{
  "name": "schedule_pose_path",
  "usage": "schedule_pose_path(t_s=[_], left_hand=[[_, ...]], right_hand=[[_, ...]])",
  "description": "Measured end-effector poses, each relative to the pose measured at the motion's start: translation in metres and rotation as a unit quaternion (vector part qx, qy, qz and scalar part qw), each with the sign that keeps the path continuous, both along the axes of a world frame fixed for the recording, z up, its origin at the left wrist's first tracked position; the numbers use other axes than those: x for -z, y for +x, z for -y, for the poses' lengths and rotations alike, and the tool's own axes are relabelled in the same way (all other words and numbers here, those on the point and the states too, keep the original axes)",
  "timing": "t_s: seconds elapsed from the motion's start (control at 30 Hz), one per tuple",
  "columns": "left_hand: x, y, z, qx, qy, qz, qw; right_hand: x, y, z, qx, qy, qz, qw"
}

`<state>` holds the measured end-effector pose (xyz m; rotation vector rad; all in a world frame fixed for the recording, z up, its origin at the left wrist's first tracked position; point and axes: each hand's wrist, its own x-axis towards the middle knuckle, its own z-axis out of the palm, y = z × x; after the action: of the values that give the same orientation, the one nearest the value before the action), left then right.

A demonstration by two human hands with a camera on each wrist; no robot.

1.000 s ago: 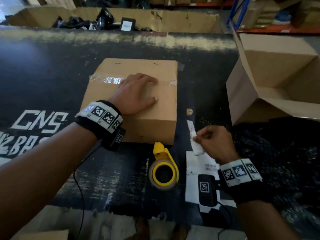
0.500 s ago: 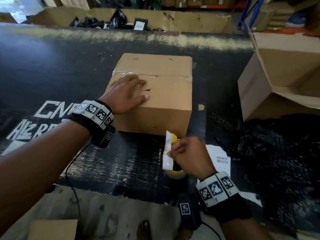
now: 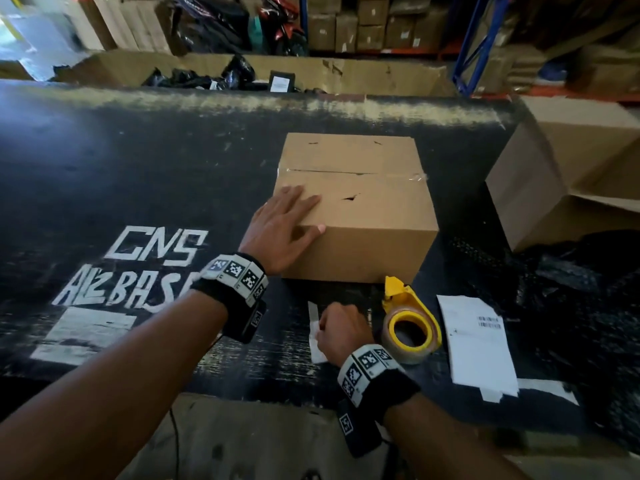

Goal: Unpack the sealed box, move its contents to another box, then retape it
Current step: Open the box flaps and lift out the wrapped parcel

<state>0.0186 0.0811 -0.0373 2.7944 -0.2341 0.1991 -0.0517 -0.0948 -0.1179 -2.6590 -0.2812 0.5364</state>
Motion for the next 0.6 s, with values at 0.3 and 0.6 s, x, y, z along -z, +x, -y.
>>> schedule_pose_path(t_s=[0.3, 0.6], left_hand=[[0.0, -0.007, -0.004, -0.057, -0.126, 0.011, 0.99], [-0.001, -0.002, -0.015, -0.121, -0.258, -0.043, 0.957]], right_hand=[[-0.037, 0.005, 0.001, 0.035, 0.016, 0.105, 0.994], [-0.104, 0.089, 0.098, 0.27, 0.116, 0.275, 0.915]])
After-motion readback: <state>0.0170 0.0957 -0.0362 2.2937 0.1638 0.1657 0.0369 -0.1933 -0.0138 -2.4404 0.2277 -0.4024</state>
